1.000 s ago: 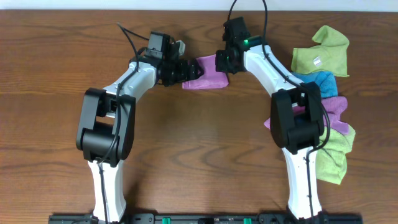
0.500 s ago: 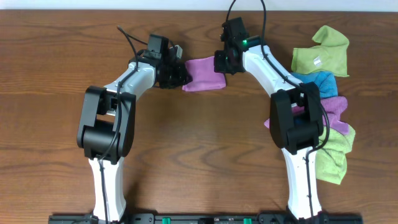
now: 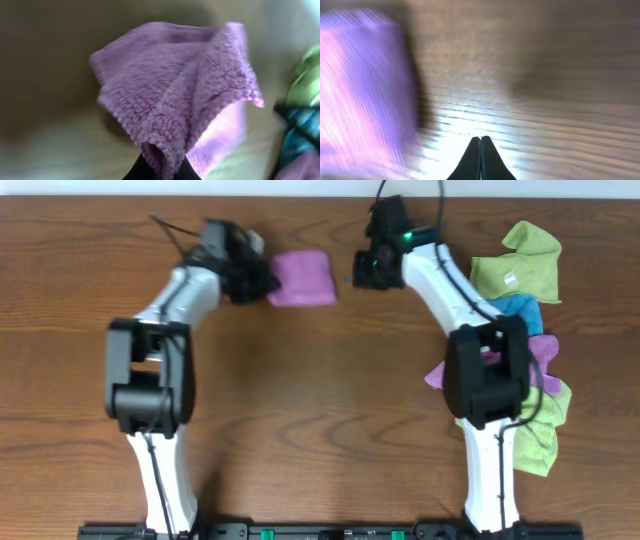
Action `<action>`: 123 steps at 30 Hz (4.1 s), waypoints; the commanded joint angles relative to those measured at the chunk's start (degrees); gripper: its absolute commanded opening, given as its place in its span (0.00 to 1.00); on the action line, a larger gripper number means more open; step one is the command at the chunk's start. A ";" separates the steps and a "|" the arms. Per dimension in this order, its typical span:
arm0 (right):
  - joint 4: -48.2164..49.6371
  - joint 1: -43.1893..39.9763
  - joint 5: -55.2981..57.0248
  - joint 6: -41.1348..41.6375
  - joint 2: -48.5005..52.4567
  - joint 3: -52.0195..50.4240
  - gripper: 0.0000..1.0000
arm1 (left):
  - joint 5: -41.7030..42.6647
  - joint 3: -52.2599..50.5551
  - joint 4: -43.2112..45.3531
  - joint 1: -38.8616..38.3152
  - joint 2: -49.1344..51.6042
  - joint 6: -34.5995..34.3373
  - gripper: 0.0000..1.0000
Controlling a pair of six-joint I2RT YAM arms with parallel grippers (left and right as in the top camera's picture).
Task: Fold the cloth
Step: 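Carry the folded cloth to the top-left table corner with the left gripper, then release the folded purple cloth at the corner and lift the left gripper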
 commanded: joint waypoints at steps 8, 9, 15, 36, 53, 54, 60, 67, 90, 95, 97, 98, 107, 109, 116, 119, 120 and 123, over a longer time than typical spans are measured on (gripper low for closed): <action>-3.45 -1.40 0.15 -3.43 -10.69 2.12 0.01 | 2.10 13.64 10.32 24.39 -0.50 -22.27 0.06; -3.63 -1.31 0.15 -3.43 -10.88 2.12 0.01 | 2.12 13.62 11.34 26.29 -0.48 -24.39 0.06; -3.91 -0.15 0.15 -3.39 -11.13 2.12 0.01 | 0.59 13.57 16.11 34.75 0.85 -36.94 0.06; -3.91 3.78 0.15 -1.64 -11.17 2.12 0.02 | 12.41 13.57 26.10 33.07 16.31 -47.67 0.06; -4.39 3.80 -0.39 -1.66 -11.17 2.12 0.01 | 8.17 13.57 3.37 34.21 9.75 -30.08 0.96; -4.48 3.80 -0.52 -1.66 -11.17 2.12 0.01 | 7.93 13.57 2.32 34.27 9.07 -29.05 0.95; -4.50 3.80 -0.52 -1.68 -11.21 2.14 0.01 | 6.38 13.57 -6.05 32.68 -0.15 -15.50 0.95; -5.66 3.80 -0.79 -1.70 -12.02 2.19 0.01 | -24.63 13.57 -7.41 27.45 -6.45 8.66 0.50; -10.95 3.80 -0.70 -2.12 -12.61 2.19 0.01 | -29.88 13.57 -0.11 24.20 12.20 6.64 0.06; -10.93 3.80 -0.72 -2.12 -12.61 2.19 0.02 | -32.76 13.57 -3.13 24.09 12.20 6.69 0.06; -10.99 3.80 -0.74 -2.12 -12.61 2.19 0.01 | -32.98 13.57 -2.99 24.06 12.22 6.69 0.06; -11.04 3.80 -0.79 -2.12 -12.61 2.19 0.02 | -32.94 13.57 -2.82 24.06 12.22 6.67 0.06; -11.74 3.80 -0.96 -2.12 -12.61 2.19 0.02 | -32.70 13.57 -7.58 22.40 12.46 5.29 0.06; -12.00 3.80 -1.05 -2.12 -12.61 2.19 0.02 | -32.68 13.57 -7.72 21.77 12.52 3.28 0.06; -13.79 3.80 -1.40 -2.12 -12.63 2.19 0.01 | -32.28 13.57 -6.43 20.11 12.52 -0.72 0.06; -13.94 3.80 -1.38 -2.12 -12.63 2.19 0.02 | -32.30 13.60 -4.57 20.31 12.50 -0.66 0.06; -14.01 3.80 -1.38 -2.14 -12.63 2.19 0.01 | -32.30 13.77 -3.82 20.65 12.33 -0.66 0.06; -14.03 3.78 -1.36 -2.14 -12.63 2.19 0.01 | -32.28 15.91 -3.63 21.84 11.61 -0.31 0.06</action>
